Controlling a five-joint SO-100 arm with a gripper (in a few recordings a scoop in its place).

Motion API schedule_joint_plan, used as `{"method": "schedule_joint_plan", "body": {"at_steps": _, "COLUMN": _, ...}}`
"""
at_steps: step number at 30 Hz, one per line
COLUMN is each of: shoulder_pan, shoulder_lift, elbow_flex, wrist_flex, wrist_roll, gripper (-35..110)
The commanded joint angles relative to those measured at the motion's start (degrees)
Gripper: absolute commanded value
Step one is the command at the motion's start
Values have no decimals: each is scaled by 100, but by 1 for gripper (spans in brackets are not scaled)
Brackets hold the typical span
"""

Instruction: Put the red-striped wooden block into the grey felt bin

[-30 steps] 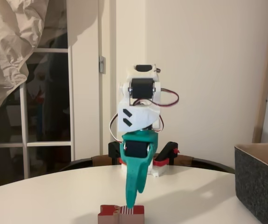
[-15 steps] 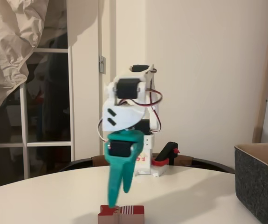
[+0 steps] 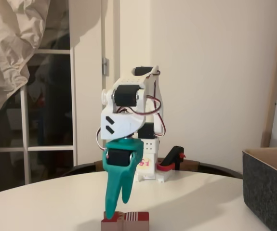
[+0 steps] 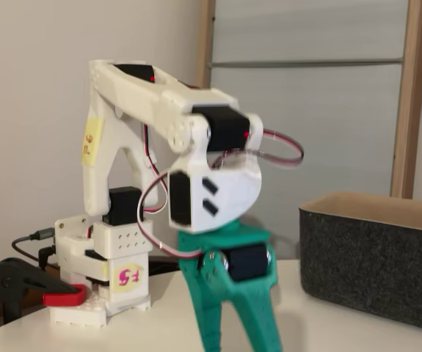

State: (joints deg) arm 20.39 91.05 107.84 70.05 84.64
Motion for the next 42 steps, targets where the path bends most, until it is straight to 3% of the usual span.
{"method": "schedule_joint_plan", "body": {"at_steps": 1, "shoulder_pan": 114, "shoulder_lift": 105, "elbow_flex": 62, "wrist_flex": -53, "wrist_roll": 88, "gripper": 37}}
{"method": "schedule_joint_plan", "body": {"at_steps": 42, "shoulder_pan": -79, "shoulder_lift": 35, "elbow_flex": 185, "wrist_flex": 615, "wrist_roll": 9, "gripper": 36}}
